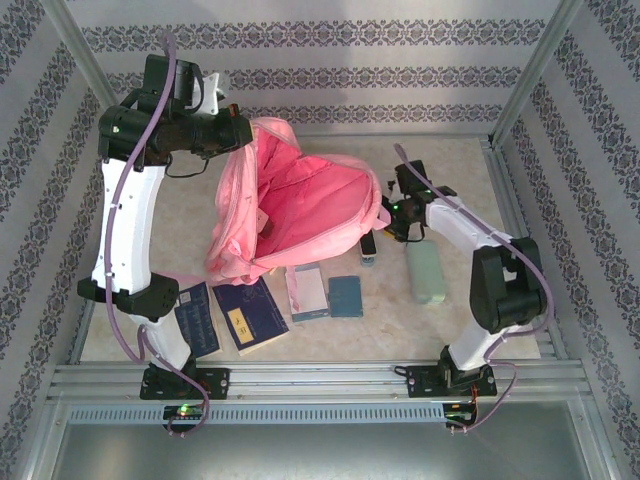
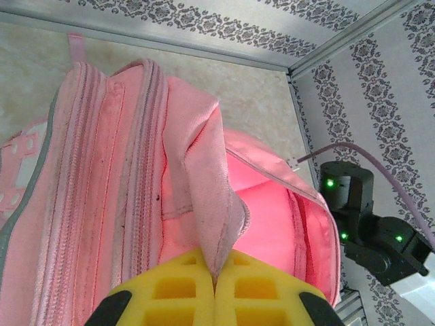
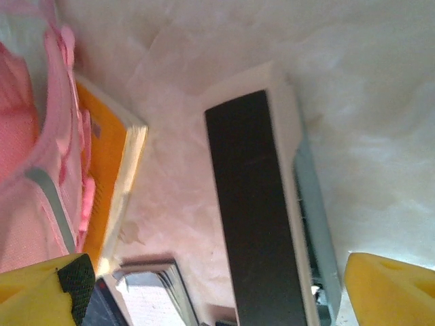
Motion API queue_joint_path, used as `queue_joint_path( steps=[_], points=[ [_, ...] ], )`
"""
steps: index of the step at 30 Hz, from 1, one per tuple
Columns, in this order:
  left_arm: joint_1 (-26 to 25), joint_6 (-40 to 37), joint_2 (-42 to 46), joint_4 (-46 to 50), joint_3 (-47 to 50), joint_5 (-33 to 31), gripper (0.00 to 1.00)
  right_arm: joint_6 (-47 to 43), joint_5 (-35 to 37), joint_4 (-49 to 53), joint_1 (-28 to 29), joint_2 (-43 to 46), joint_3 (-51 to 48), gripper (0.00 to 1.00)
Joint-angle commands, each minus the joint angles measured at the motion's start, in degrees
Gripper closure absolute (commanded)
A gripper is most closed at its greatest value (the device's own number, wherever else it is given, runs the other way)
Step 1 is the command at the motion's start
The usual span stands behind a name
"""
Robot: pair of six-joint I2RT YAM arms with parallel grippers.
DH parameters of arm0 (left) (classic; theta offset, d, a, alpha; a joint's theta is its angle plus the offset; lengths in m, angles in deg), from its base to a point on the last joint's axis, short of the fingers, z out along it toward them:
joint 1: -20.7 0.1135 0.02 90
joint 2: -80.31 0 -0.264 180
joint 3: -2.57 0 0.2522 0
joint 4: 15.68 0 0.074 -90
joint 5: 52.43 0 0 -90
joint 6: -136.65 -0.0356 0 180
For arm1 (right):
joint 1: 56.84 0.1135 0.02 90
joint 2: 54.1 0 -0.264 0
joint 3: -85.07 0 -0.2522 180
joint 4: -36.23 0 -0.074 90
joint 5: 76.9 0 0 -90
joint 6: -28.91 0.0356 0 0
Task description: Pack the student bag
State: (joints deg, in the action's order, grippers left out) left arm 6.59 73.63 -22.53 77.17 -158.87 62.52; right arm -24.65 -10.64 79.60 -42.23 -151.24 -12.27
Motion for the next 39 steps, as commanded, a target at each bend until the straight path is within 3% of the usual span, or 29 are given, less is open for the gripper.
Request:
queue_joint_path(
  steps=[1,11,18,28,35,39],
  points=[
    [1.01,-0.44,1.02,-5.08,-3.58,1.19,1.0,-6.2,3.5,7.87,2.3,-3.34,3.43,0.06],
    [1.12,-0.09,0.47,-5.44,-3.42,2.73,1.0,-11.33,16.54,16.1,6.74,-9.71,9.0,0.1],
    [1.15,0.34,0.11,-5.87,-3.41,3.41,1.0,-14.18,25.18,24.67,11.13,-17.29,17.32,0.27],
    [1.13,0.46,-0.07,-6.15,-2.8,4.53,1.0,-12.99,29.3,23.71,10.96,-12.97,16.17,0.66],
    [0.89,0.36,-0.42,-6.34,-2.22,5.21,1.0,-7.59,27.17,21.73,5.9,-3.46,11.37,0.68],
    [-0.1,0.11,-0.67,-6.69,-2.09,5.38,1.0,-4.56,30.79,22.64,1.69,3.88,9.41,0.67]
  ],
)
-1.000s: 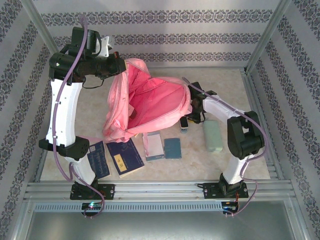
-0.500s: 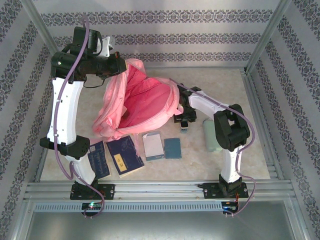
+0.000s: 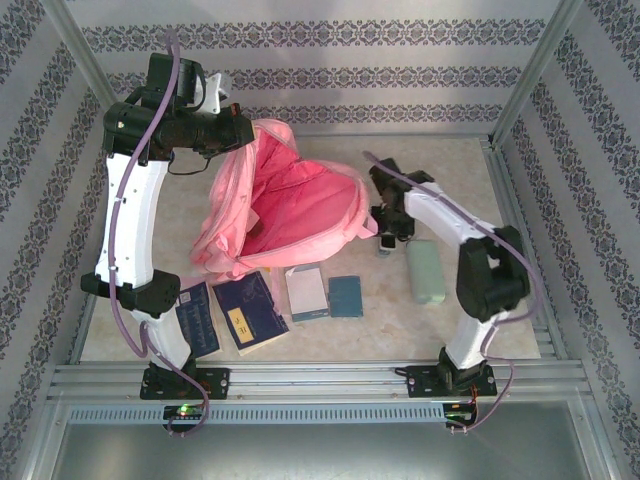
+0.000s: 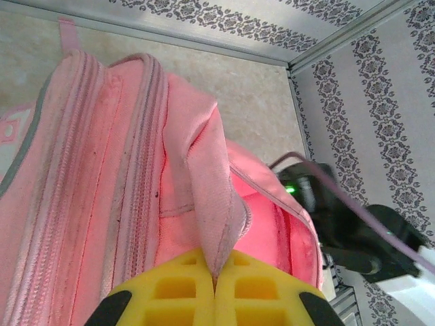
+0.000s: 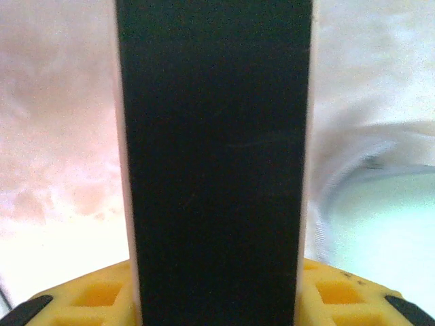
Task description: Pack the student bag
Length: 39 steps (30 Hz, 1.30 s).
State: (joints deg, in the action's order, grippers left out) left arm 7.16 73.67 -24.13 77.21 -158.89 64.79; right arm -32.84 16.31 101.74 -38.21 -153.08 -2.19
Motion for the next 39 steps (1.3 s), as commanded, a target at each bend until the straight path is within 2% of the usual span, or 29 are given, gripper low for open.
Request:
queue_joint_path(
  steps=[1,7,11,13,16,19,24,29,34,39],
  points=[
    [-1.11,0.01,0.77,-6.76,-2.07,3.15,1.0,4.11,5.29,0.96,-3.28,7.4,-0.6,0.66],
    [-3.8,-1.03,0.2,-6.64,-1.71,3.59,1.0,4.54,14.47,5.74,-4.56,14.14,6.95,0.67],
    [-5.85,-1.71,-0.08,-6.58,-0.24,4.14,1.0,2.63,18.7,7.37,-2.17,17.03,16.01,0.7],
    [-7.54,-2.41,-0.6,-6.23,-0.11,3.59,1.0,1.78,18.49,7.37,-0.33,17.8,20.43,0.7],
    [-9.98,-3.45,-1.28,-5.68,-0.17,2.9,1.0,3.63,10.32,5.46,1.63,18.78,23.43,0.69],
    [-12.05,-4.31,-2.15,-4.91,-0.14,2.98,1.0,8.77,-0.36,3.14,3.25,19.89,22.18,0.69],
    [-14.66,-6.19,-2.55,-3.88,-0.12,1.54,1.0,14.88,-10.27,-1.18,7.13,24.23,12.4,0.68],
    [-15.47,-6.99,-1.41,-2.76,1.63,-0.28,1.0,23.33,-25.14,-13.31,8.9,29.63,-2.73,0.68],
    [-15.46,-7.03,0.78,-4.4,3.86,0.43,1.0,29.25,-31.39,-24.11,12.68,26.76,-9.31,0.67],
    [-15.47,-7.95,2.26,-4.83,4.47,0.48,1.0,31.09,-31.97,-28.73,15.31,18.51,-7.0,0.67]
  ],
)
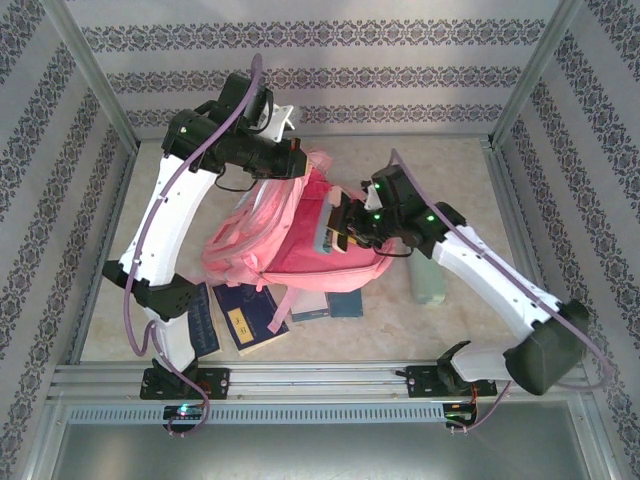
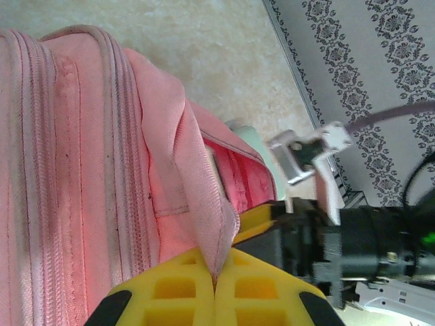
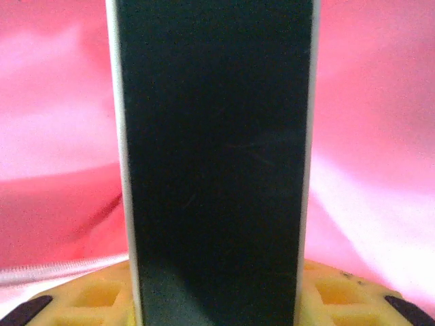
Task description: Pack the student bag
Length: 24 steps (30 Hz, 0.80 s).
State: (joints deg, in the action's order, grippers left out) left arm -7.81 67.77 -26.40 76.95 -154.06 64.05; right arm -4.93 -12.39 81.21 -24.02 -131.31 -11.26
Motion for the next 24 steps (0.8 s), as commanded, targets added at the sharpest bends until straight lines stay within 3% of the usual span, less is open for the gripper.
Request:
queue_joint_path(
  steps=[1,7,16,20,22,24],
  points=[
    [-0.49,-2.29,4.75,-4.59,0.0,1.24,1.0,3.56,-2.9,-7.51,1.81,-5.52,3.38,0.68],
    [-0.51,-2.62,6.72,-5.21,2.78,1.36,1.0,8.75,4.62,-7.48,4.41,-14.28,7.79,0.68],
    [-0.49,-3.95,8.61,-5.99,4.98,2.05,1.0,24.5,17.86,-21.38,6.96,-21.86,9.14,0.69],
    [-0.49,-4.1,8.81,-6.3,6.16,2.7,1.0,25.65,23.87,-20.6,7.94,-25.84,14.17,0.69],
    [-0.54,-4.25,8.82,-6.38,6.37,2.48,1.0,26.61,24.06,-20.67,8.19,-28.34,16.22,0.54],
    [-0.49,-4.25,8.49,-6.61,6.32,2.66,1.0,25.84,23.29,-20.5,8.65,-30.49,18.53,0.27]
  ],
)
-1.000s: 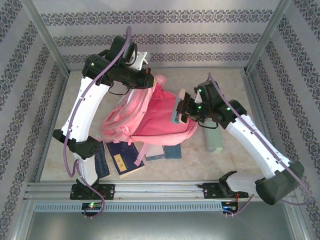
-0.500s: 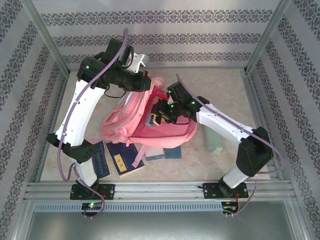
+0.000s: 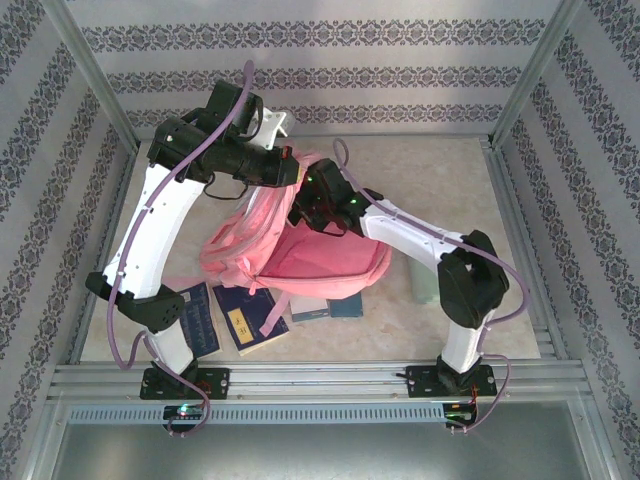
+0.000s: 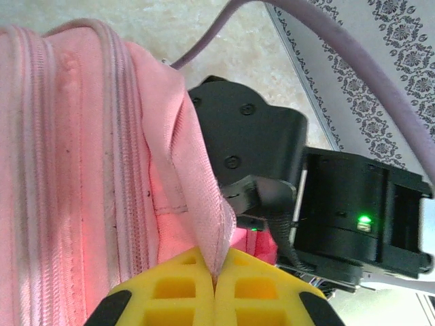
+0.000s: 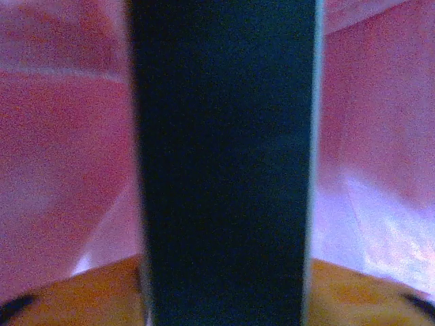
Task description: Pack the student bag
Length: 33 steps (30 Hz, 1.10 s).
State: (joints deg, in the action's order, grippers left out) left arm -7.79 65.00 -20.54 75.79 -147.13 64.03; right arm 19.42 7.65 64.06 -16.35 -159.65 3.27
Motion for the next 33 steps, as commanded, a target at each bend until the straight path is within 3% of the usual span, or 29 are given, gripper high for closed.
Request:
queue_joint_path(
  steps=[1,6,13,16,22,24,28,33],
  points=[
    [-0.54,-1.4,2.54,-5.63,-0.72,2.87,1.0,0.68,3.61,-2.78,1.32,-2.36,4.65,0.2],
    [-0.43,-1.21,1.38,-6.02,-1.65,3.28,1.0,-2.12,5.52,-3.58,1.62,0.95,1.29,0.15],
    [0.52,-1.13,1.21,-6.05,-2.18,2.42,1.0,-13.82,0.18,-2.76,-0.88,8.61,-4.3,0.18],
    [0.66,-0.79,0.97,-6.18,-2.73,1.92,1.0,-21.53,-4.01,-0.88,-1.51,12.08,-5.97,0.22],
    [0.68,-0.18,1.08,-6.25,-2.44,2.31,1.0,-32.57,-5.54,4.92,-2.52,20.83,-11.01,0.38],
    [0.72,0.3,2.28,-7.59,-0.35,2.54,1.0,-36.34,-5.16,7.88,-2.91,23.83,-12.59,0.47],
    [0.88,3.25,7.63,-16.02,10.43,2.1,1.0,-40.38,-6.77,16.46,-4.8,27.46,-12.75,0.52],
    [2.76,7.89,12.62,-24.18,20.27,2.18,1.0,-45.94,0.23,31.37,-6.63,31.4,-10.13,0.45]
  ],
)
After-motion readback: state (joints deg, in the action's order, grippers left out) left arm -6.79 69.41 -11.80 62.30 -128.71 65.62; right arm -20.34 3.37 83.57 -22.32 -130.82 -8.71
